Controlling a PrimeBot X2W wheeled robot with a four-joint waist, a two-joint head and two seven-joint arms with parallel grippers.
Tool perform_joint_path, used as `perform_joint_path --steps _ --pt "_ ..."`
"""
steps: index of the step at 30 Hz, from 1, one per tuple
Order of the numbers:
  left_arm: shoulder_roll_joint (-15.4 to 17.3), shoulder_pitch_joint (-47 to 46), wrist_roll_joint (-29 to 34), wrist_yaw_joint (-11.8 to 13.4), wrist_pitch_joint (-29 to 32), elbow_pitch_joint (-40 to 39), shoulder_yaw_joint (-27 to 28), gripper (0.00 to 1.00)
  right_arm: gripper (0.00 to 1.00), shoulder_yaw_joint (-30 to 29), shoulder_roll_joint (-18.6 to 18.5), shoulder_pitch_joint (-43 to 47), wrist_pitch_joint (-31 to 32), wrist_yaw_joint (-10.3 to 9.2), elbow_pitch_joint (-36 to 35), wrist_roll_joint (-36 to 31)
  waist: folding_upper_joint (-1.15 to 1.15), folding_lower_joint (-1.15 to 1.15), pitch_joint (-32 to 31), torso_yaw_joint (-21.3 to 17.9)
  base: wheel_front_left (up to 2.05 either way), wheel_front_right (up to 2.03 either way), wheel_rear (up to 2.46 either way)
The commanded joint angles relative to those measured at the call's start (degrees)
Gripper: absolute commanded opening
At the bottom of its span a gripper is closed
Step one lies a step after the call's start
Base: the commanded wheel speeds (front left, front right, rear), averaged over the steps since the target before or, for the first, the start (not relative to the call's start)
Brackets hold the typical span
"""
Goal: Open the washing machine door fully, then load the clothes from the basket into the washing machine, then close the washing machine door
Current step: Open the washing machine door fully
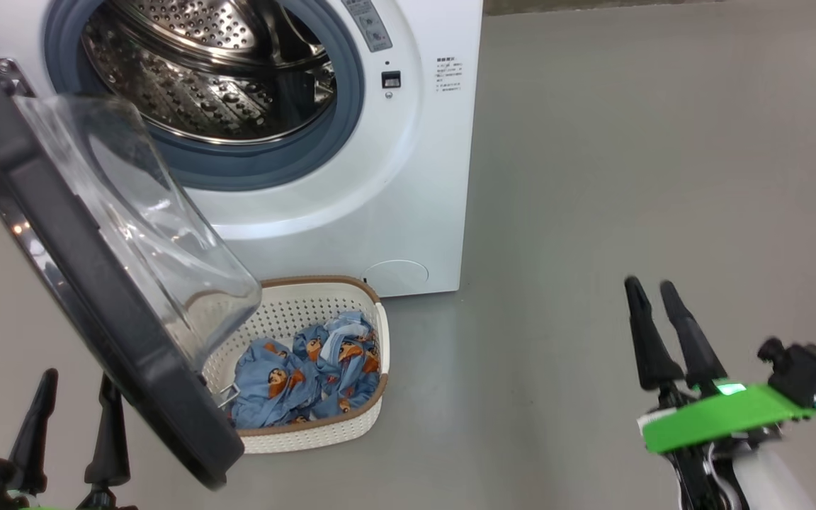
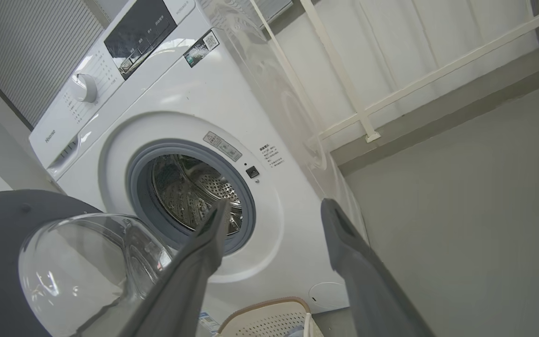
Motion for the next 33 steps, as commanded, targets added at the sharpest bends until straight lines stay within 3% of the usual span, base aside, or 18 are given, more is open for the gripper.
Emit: perform_joint_path --steps 1,8,15,33 --pt "1.01 -1.02 0.25 -0.18 -0.47 -1.44 2.14 1.00 1.00 0.33 0.32 0.22 -0.48 0.10 -2.13 -1.85 0.00 0.00 -0.05 0.09 0.00 0.00 0.00" --pt "1.02 -0.63 0.28 -0.18 -0.47 -1.40 2.00 1.00 1.00 -4.45 3.11 6.73 -0.48 0.10 -6.56 -18.45 0.00 0.00 -0.28 0.30 0.00 0.00 0.00" --pt "0.83 -0.38 0.41 -0.18 -0.47 -1.44 1.90 1.00 1.00 -7.19 4.30 10.81 -0.49 0.10 -8.83 -29.33 0.00 0.00 -0.33 0.45 0.00 0.00 0.00" --pt "0.81 0.00 0.73 -0.18 -0.47 -0.83 1.30 1.00 1.00 -10.42 5.86 13.55 -0.49 0.10 -9.03 -41.74 0.00 0.00 -0.46 1.01 0.00 0.00 0.00"
